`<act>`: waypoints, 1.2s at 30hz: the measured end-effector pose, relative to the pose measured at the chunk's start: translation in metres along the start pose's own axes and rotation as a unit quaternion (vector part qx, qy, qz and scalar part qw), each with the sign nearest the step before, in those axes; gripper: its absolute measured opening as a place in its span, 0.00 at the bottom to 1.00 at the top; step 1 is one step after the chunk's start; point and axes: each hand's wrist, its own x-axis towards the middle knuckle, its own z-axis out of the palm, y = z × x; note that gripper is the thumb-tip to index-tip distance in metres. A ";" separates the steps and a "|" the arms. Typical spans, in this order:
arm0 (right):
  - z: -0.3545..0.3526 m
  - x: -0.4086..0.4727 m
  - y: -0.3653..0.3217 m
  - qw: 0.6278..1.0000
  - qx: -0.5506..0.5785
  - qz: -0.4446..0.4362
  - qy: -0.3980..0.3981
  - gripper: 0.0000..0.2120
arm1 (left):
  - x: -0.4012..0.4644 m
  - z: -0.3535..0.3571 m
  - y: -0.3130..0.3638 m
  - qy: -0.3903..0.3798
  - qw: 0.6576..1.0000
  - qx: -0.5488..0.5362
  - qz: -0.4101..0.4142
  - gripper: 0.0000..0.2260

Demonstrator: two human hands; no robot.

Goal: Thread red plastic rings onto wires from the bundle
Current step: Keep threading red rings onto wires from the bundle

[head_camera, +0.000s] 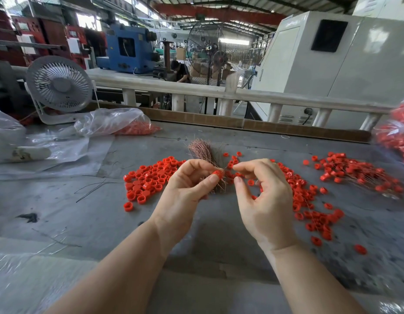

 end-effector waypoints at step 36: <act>0.005 -0.004 0.001 0.988 0.055 0.086 -0.115 0.04 | 0.002 0.003 -0.004 0.003 0.990 -0.117 -0.075 0.09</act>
